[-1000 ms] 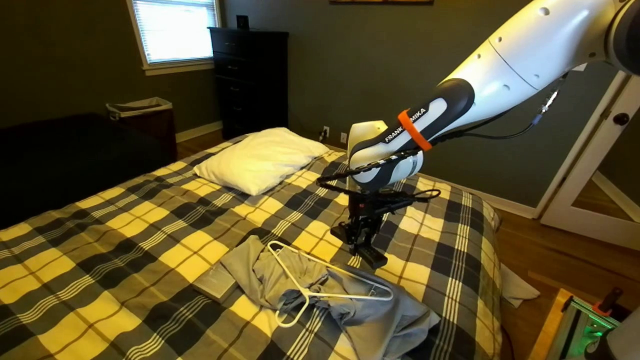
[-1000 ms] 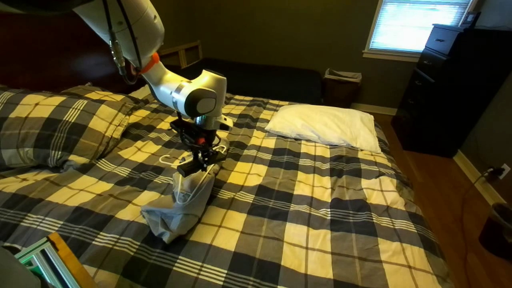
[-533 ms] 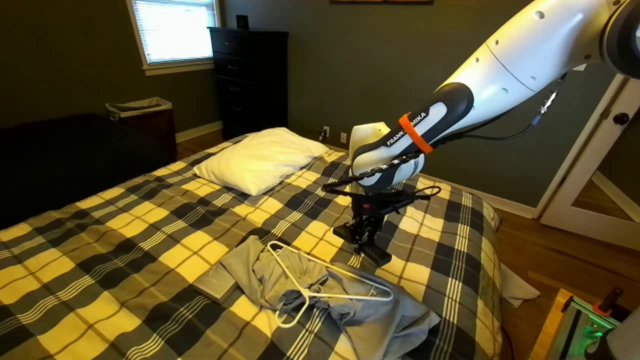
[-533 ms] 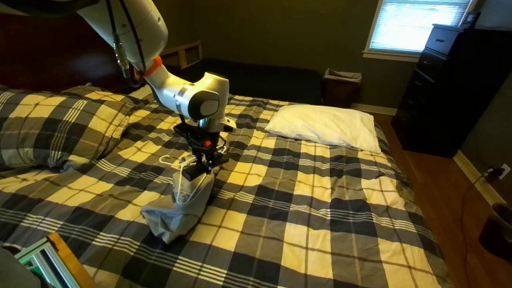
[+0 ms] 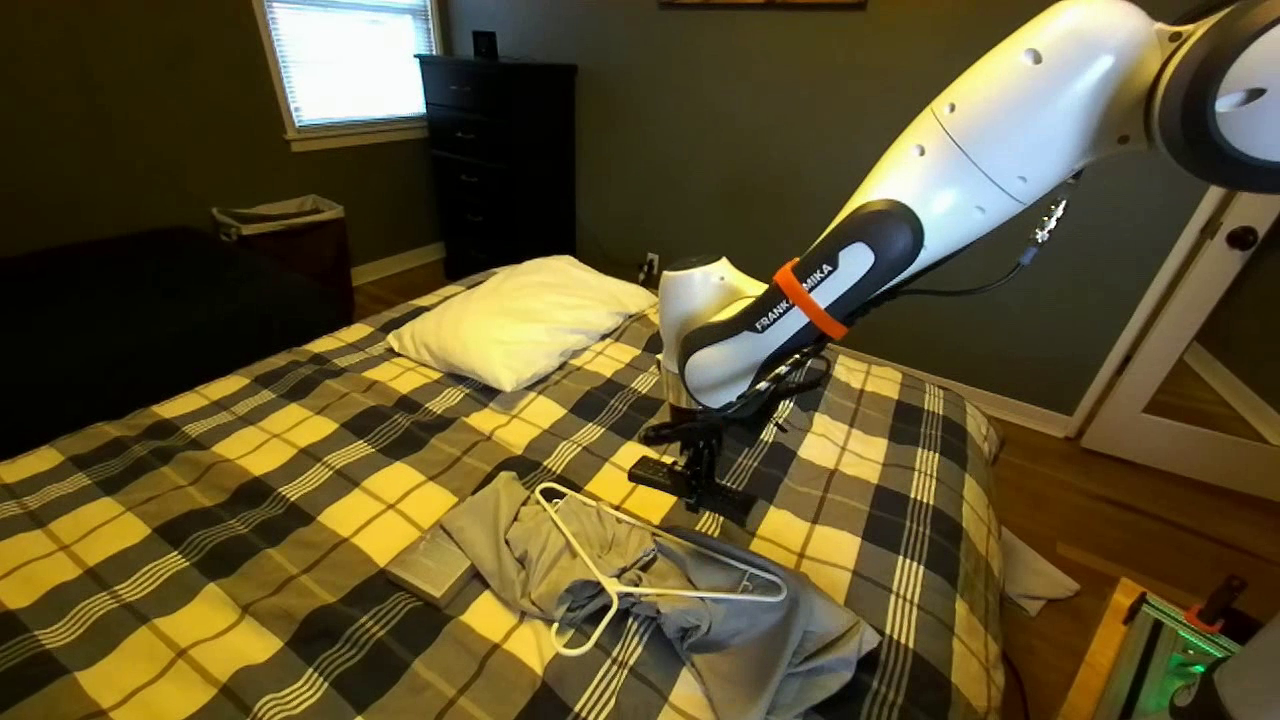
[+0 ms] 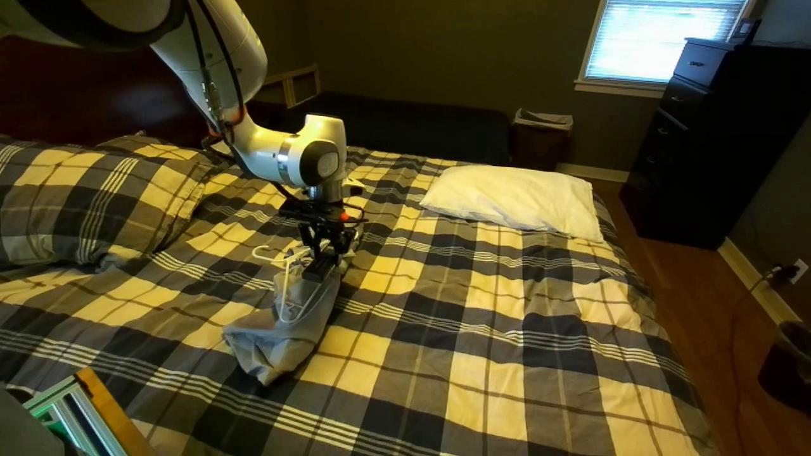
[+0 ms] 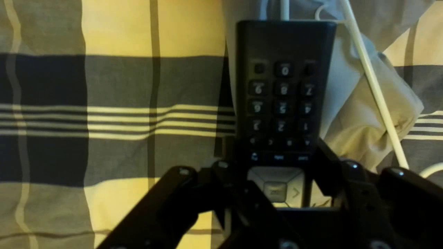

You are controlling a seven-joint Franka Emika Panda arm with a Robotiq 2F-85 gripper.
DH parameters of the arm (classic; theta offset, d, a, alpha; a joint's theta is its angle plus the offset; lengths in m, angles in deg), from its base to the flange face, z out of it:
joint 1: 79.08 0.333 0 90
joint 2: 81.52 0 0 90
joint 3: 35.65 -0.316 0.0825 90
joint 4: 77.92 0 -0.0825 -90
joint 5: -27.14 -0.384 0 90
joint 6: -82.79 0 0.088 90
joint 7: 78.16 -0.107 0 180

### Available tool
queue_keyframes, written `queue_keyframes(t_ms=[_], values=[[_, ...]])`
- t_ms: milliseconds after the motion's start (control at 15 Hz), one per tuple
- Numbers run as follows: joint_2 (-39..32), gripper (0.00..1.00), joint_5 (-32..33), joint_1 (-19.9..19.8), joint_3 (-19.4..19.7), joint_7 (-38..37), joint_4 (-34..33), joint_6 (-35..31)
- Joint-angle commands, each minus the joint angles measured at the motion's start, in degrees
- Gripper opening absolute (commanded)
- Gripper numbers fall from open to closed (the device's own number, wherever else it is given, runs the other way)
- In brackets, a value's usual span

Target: Put the remote controller on the grey bedding

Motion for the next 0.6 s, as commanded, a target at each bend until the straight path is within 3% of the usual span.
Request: queue_keyframes(t_ms=[0, 467, 533], values=[[-2.42, 0.28, 4.00, 1.79, -1.32, 3.97, -3.82, -1.91], [-6.11, 0.28, -0.53, 0.72, -6.57, 10.38, -8.22, 0.96], [-6.63, 0.78, -1.21, 0.55, -6.88, 10.58, -8.80, 1.77]])
